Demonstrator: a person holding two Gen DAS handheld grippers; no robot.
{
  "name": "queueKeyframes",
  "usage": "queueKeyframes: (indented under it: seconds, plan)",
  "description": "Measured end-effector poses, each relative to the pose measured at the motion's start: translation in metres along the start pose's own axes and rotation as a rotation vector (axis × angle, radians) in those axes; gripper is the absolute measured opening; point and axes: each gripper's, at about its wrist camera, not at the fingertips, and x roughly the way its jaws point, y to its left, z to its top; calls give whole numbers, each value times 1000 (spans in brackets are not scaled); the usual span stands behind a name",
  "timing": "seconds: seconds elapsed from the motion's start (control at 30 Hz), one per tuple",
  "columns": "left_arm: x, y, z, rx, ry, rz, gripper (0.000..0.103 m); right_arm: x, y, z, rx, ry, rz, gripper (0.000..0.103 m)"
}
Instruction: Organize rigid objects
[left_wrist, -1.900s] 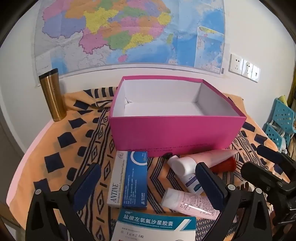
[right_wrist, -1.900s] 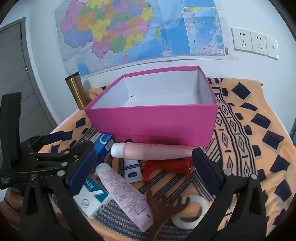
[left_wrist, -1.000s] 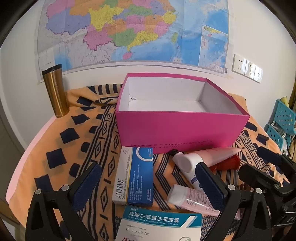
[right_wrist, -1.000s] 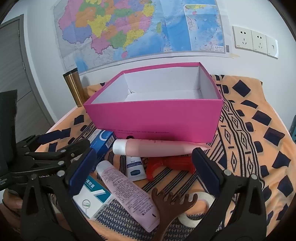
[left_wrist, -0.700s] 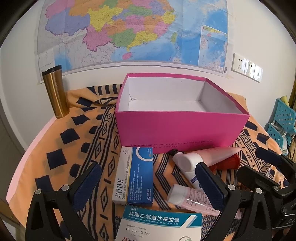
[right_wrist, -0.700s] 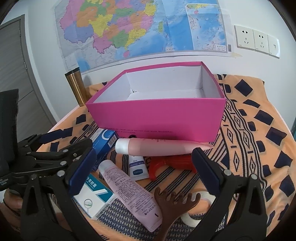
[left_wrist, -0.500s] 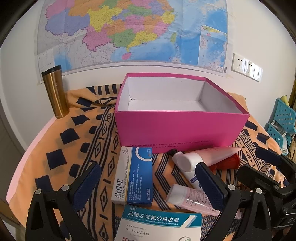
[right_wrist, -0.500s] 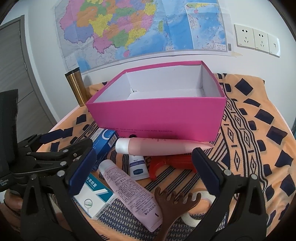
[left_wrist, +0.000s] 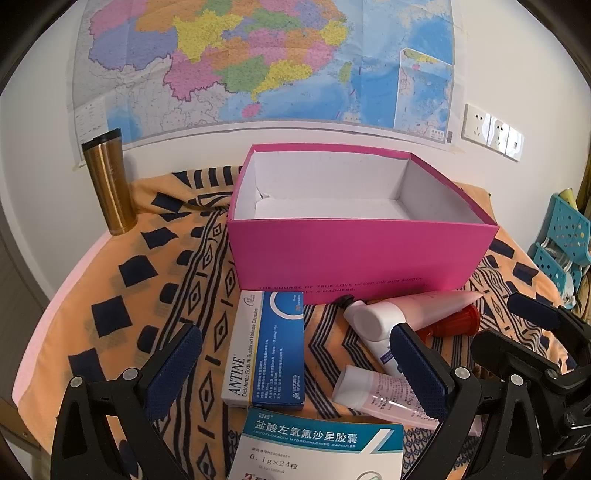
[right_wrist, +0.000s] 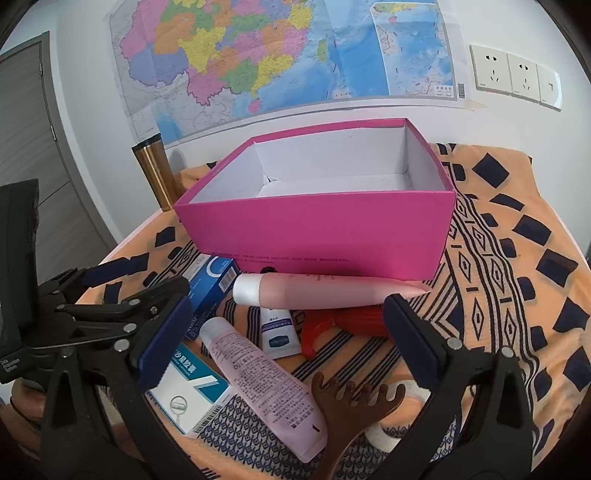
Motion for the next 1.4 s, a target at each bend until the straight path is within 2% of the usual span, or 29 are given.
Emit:
queueKeyframes:
  seconds: [0.33, 0.7, 0.87, 1.0, 1.13, 1.3, 1.4]
  plan:
    - [5, 5, -1, -3, 12, -2, 103, 4, 0, 0, 1, 8, 17, 103]
    - [26, 43, -11, -68, 88, 15, 103, 15, 5, -2, -16, 48, 60, 102]
    - [37, 53, -21, -72, 141, 10, 103, 24, 7, -5, -14, 80, 86, 97]
    - [43, 53, -25, -56, 168, -22, 103, 30, 5, -6, -4, 103, 90, 94]
    - [47, 47, -28, -22, 185, -39, 103, 35, 3, -7, 9, 129, 105, 86]
    - [58, 46, -30, 14, 216, -39, 103, 36, 5, -7, 3, 141, 113, 86]
    - [61, 55, -32, 0, 237, -28, 102, 36, 6, -6, -3, 141, 114, 86]
